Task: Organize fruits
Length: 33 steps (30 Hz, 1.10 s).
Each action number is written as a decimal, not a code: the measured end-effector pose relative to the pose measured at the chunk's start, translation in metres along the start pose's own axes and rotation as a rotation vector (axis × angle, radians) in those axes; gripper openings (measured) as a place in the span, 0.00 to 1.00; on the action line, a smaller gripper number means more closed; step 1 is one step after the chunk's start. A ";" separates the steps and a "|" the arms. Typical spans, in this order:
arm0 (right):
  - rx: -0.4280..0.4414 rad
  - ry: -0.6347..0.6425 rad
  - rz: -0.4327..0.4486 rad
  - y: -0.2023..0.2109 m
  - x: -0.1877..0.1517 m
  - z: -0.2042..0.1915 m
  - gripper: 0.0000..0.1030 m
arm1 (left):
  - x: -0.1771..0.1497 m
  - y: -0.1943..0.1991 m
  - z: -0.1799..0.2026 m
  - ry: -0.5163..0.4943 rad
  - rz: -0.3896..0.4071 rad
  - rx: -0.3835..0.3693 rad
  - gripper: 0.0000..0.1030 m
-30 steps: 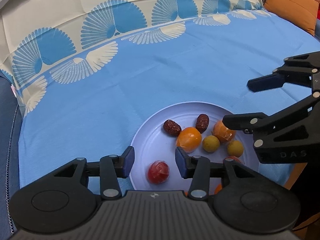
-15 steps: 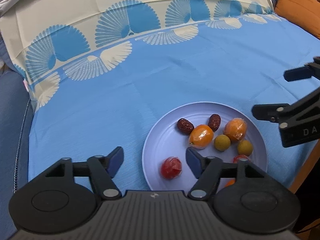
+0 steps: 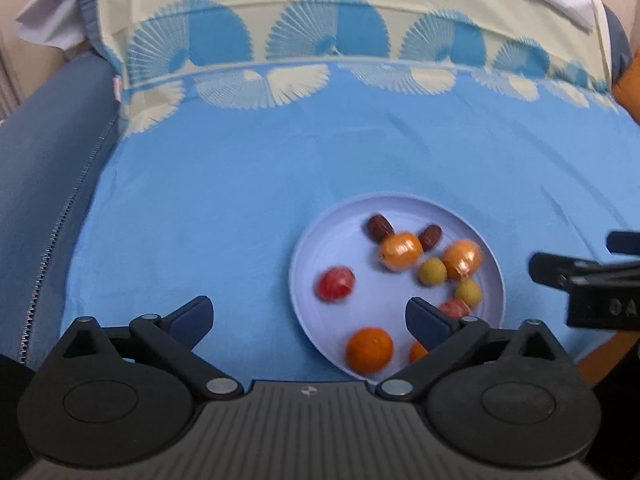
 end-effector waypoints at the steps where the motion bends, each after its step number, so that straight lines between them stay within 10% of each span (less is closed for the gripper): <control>1: 0.002 -0.005 -0.013 -0.003 0.000 0.001 0.99 | 0.000 -0.004 0.002 -0.015 -0.013 -0.009 0.99; 33: 0.024 0.015 -0.104 -0.044 0.002 -0.006 0.99 | 0.001 -0.041 -0.005 0.097 -0.128 -0.007 0.99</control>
Point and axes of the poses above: each gripper's, at about its wrist camera, not at the fingertips, and y roughly against the way its jaws point, z to its right, x to its top, the point moved 1 cm from there along -y, roughly the way its jaws point, and after that the axes turned 8 degrees about y, right-handed, at the moved point
